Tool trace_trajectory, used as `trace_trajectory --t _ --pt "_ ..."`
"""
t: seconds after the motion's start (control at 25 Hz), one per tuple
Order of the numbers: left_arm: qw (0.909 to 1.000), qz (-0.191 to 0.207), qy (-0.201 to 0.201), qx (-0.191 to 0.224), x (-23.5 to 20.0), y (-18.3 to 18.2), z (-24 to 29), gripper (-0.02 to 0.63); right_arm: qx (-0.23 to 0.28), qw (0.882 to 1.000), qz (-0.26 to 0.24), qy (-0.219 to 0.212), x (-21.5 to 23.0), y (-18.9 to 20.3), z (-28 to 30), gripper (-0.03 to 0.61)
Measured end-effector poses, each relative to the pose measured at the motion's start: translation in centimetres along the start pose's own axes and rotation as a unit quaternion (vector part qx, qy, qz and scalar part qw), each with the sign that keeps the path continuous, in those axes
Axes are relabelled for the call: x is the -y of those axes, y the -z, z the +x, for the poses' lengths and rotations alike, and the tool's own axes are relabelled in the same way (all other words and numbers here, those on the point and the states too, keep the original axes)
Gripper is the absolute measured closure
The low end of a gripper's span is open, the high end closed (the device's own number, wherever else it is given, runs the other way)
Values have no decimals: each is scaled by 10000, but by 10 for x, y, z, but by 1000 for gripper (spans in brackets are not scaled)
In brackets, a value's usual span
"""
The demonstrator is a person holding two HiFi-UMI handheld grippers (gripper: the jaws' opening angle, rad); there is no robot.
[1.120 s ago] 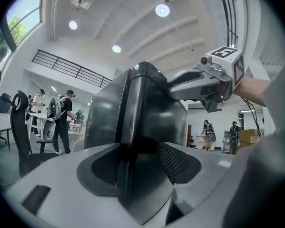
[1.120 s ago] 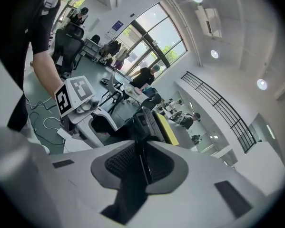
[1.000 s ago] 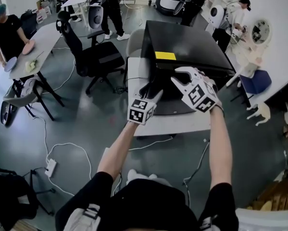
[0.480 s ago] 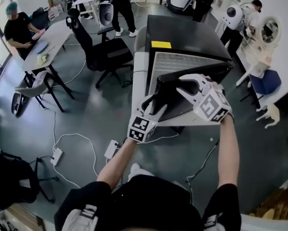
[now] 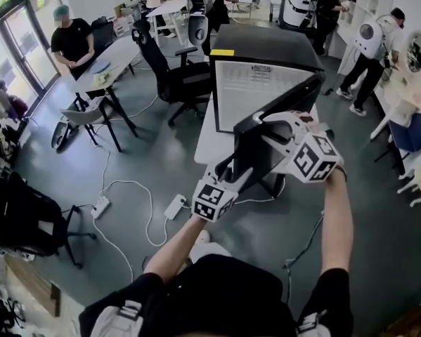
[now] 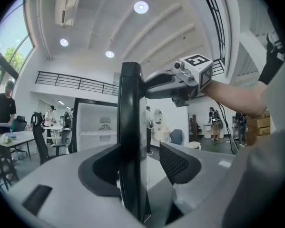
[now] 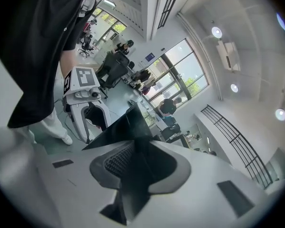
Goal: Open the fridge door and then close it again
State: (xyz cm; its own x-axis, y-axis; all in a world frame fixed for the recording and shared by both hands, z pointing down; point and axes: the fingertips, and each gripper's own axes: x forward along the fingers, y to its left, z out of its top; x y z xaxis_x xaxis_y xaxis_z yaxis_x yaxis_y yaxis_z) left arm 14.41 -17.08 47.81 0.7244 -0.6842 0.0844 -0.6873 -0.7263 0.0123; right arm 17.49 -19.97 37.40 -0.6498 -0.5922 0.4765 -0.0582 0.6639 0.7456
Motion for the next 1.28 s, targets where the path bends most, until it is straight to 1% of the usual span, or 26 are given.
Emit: trace_trajectory --t 0.16,0.32,0.44,0.56,0.68,0.8,0.92,1.0,1.04,1.08,1.12,1.16,1.2,1.24,1.28 --pt "9999 134 -81 -45 64 -1 0 373 -8 9998 -195 27 -21 10 -49 503" --pt "9999 144 -58 -36 119 -1 7 373 -175 9996 -174 160 -39 27 -92 500" --pt "9997 157 165 -110 157 -2 12 373 -258 9991 -6 335 -49 41 -121 499" --pt "9985 246 429 -249 196 1 24 373 -317 9967 325 677 -53 57 -153 497" --pt "9958 447 693 -390 227 3 34 373 -203 9896 914 1095 -58 72 -179 499" --pt "9933 495 967 -387 249 0 44 373 -41 9794 1372 1482 -61 85 -197 545" --pt "9918 460 1109 -431 265 -4 56 373 -87 9647 1799 1920 -59 104 -209 554" --pt "9920 356 1146 -400 270 -6 55 373 -148 9552 2027 2151 -64 115 -210 557" --pt "9929 251 1108 -344 269 -8 52 373 -127 9488 2184 2277 -67 118 -211 552" --pt "9943 96 1033 -253 265 -11 46 373 -75 9393 2406 2446 -71 121 -214 522" --pt "9955 -94 936 -132 260 -14 38 374 -12 9254 2702 2656 -76 123 -219 502" --pt "9961 -290 833 -3 254 -18 29 376 35 9071 3060 2891 -82 125 -226 506" --pt "9962 -468 724 111 246 -20 21 379 49 8848 3444 3139 -89 128 -233 522" --pt "9960 -621 605 198 237 -20 13 390 37 8599 3815 3391 -97 131 -240 537" --pt "9957 -747 477 262 228 -18 6 425 29 8348 4150 3617 -106 136 -245 560"
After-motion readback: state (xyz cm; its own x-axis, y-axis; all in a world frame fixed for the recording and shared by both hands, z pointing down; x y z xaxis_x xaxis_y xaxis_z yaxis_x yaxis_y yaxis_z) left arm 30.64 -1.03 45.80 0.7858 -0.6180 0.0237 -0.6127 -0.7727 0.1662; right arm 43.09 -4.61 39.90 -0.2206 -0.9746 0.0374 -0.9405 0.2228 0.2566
